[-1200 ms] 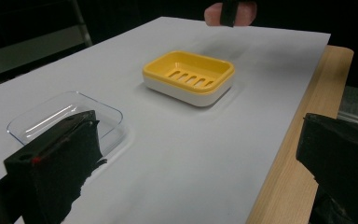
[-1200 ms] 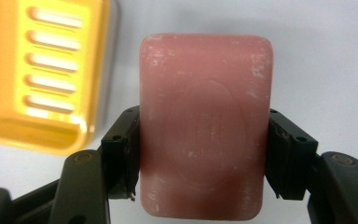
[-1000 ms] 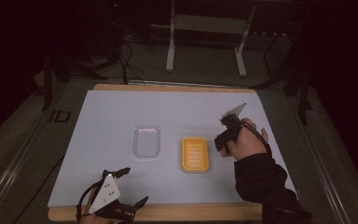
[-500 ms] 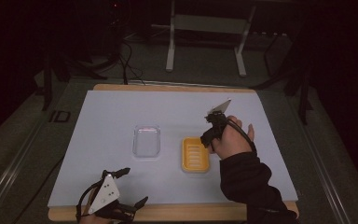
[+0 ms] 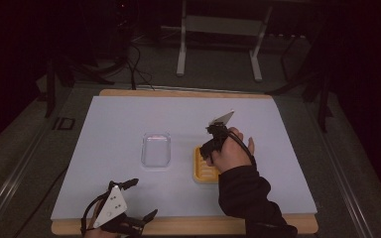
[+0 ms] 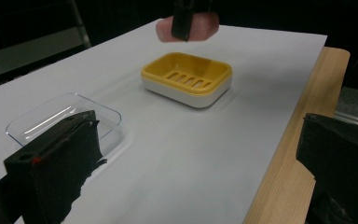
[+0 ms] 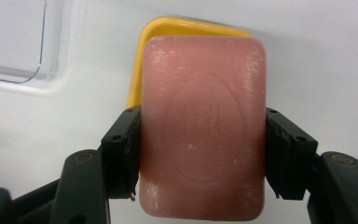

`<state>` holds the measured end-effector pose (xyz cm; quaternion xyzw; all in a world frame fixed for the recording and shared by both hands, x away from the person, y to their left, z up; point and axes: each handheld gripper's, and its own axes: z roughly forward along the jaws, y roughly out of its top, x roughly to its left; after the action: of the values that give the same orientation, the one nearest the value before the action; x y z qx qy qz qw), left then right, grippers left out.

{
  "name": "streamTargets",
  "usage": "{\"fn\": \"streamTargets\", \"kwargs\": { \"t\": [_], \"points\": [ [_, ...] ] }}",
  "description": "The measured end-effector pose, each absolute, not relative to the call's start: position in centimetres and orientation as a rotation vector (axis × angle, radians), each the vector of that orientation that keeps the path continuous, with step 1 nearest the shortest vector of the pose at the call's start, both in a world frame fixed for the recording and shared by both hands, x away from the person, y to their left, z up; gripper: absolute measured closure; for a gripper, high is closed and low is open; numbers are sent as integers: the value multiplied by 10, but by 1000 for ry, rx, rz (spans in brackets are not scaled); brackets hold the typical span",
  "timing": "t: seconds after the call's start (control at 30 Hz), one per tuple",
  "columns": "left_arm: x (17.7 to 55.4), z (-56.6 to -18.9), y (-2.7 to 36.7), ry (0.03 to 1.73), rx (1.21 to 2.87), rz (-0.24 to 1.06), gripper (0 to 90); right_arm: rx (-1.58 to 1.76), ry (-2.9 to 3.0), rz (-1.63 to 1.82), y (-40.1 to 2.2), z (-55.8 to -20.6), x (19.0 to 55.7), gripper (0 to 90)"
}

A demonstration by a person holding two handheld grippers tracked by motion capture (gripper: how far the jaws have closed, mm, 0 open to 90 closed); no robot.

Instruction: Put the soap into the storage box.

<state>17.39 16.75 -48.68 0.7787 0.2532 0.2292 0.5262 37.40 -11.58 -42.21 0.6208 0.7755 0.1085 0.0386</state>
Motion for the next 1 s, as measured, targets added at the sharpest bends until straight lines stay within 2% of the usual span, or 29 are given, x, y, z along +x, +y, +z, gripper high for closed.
{"fn": "streamTargets", "kwargs": {
  "t": [0.7,1.0],
  "points": [
    [173,-487,167,594,1870,547,4,2010,2399,274,-110,-474,388,377],
    [173,-487,167,593,1874,550,4,1982,2423,204,-105,-478,388,369]
  ]
}}
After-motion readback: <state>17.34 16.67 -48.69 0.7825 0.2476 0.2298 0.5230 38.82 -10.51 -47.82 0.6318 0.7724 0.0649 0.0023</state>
